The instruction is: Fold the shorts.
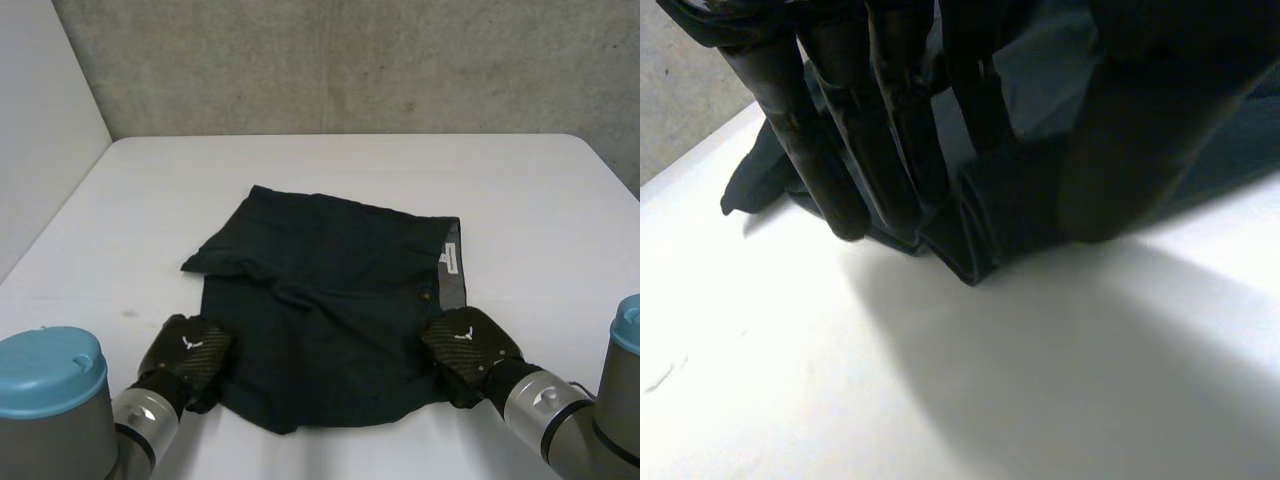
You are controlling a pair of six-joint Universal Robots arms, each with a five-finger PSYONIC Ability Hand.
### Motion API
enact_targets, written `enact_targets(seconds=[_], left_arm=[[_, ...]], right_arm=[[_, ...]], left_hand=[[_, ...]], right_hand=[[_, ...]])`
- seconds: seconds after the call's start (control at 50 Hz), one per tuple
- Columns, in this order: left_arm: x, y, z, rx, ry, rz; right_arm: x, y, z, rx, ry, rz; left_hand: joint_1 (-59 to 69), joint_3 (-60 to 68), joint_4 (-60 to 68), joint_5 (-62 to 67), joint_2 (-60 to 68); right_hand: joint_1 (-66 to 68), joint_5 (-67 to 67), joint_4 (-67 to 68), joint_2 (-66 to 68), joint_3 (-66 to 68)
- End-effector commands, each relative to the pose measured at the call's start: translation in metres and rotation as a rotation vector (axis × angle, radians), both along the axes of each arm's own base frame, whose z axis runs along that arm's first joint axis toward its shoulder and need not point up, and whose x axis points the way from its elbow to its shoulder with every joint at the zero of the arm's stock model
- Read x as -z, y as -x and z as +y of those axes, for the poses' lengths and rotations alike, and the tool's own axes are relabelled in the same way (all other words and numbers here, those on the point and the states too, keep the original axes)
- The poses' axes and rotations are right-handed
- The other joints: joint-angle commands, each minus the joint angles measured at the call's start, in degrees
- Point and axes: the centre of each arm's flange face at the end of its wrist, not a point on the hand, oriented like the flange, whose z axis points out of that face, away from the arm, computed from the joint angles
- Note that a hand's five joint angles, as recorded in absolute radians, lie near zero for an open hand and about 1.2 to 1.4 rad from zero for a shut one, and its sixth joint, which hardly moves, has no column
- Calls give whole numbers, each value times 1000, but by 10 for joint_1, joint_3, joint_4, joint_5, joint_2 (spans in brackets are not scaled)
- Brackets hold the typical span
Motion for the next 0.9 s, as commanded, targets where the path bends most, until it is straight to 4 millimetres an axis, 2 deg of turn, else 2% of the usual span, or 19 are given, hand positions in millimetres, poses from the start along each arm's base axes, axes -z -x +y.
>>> enact_targets(seconds=[0.02, 0.14, 0.22, 0.26, 0.3, 0.32, 0.4, 0.54, 0.66, 0.74, 0.76, 0.82, 0.84, 0.88, 0.9], left_arm=[[-7, 2, -2, 2, 28, 14], [-38, 1, -2, -2, 123, 63], [-75, -3, 1, -11, 239, 118], [-100, -12, 3, -34, 309, 150], [-115, -19, 5, -53, 351, 158], [-129, -26, 7, -73, 390, 156], [-150, -40, 16, -91, 437, 113], [-152, -50, 36, -46, 361, 69], [-140, -49, 44, -9, 267, 53], [-129, -45, 32, -6, 250, 49], [-123, -42, 24, -4, 243, 46], [-117, -37, 8, -3, 244, 48], [-115, -32, -3, 1, 255, 52], [-114, -26, -18, 3, 270, 60], [-113, -23, -25, 3, 278, 62]], right_arm=[[-1, 1, -1, 7, 5, 2], [-11, 3, -7, 41, 50, 8], [-38, 3, -15, 70, 138, -13], [-55, 4, -14, 79, 168, -13], [-66, 6, -9, 79, 165, 1], [-79, 7, -5, 72, 160, 21], [-109, 13, 12, 44, 123, 87], [-144, 22, 39, -15, 86, 207], [-146, 25, 42, -33, 56, 248], [-131, 23, 34, -38, -6, 268], [-120, 21, 26, -42, -50, 279], [-105, 17, 13, -44, -85, 291], [-98, 14, 4, -44, -87, 297], [-94, 11, -4, -43, -78, 298], [-92, 8, -16, -33, -50, 299]], left_hand=[[285, 291, 293, 298, 290], [285, 291, 293, 298, 290], [285, 291, 293, 298, 290], [285, 291, 293, 298, 290], [285, 291, 293, 298, 290], [285, 291, 293, 298, 290], [285, 291, 293, 298, 290], [285, 291, 293, 298, 290], [285, 291, 293, 298, 290], [285, 291, 293, 298, 290], [285, 291, 293, 298, 290], [285, 291, 293, 298, 290], [285, 291, 293, 298, 290], [285, 291, 293, 298, 290], [285, 291, 293, 298, 290]], right_hand=[[246, 144, 120, 132, 123], [246, 144, 120, 132, 123], [246, 144, 120, 132, 123], [246, 144, 120, 132, 123], [246, 144, 120, 132, 123], [246, 144, 120, 132, 123], [246, 144, 120, 132, 123], [246, 144, 120, 132, 123], [246, 144, 120, 132, 123], [246, 144, 120, 132, 123], [246, 144, 120, 132, 123], [246, 144, 120, 132, 123], [246, 144, 120, 132, 123], [246, 144, 120, 132, 123], [246, 144, 120, 132, 123]])
